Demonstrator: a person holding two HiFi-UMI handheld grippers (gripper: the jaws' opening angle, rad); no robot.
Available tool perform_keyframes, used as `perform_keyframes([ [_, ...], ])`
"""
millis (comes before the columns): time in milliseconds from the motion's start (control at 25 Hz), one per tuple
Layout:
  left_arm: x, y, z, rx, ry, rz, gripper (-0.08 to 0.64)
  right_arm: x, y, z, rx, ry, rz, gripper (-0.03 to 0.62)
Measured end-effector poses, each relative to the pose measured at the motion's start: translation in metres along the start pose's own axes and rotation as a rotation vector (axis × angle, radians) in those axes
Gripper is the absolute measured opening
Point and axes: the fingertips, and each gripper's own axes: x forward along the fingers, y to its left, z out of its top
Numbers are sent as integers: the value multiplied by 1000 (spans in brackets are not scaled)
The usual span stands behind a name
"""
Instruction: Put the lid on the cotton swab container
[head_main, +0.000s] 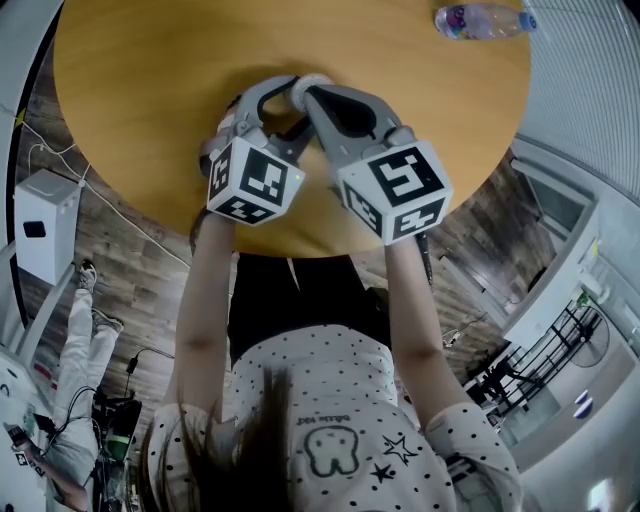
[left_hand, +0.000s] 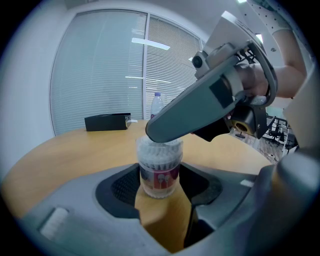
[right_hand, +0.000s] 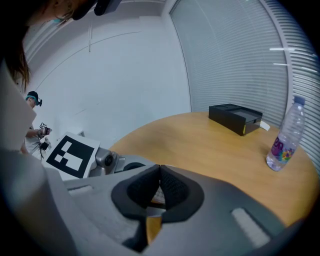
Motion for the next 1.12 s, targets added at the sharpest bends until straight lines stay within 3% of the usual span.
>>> perform_keyframes([
  [840, -2, 1, 0, 0, 1, 3, 256, 1, 4, 2, -102, 9, 15, 5],
  [1120, -2, 0, -1, 3, 4, -2, 259, 6, 7, -6, -88, 64, -4, 3],
])
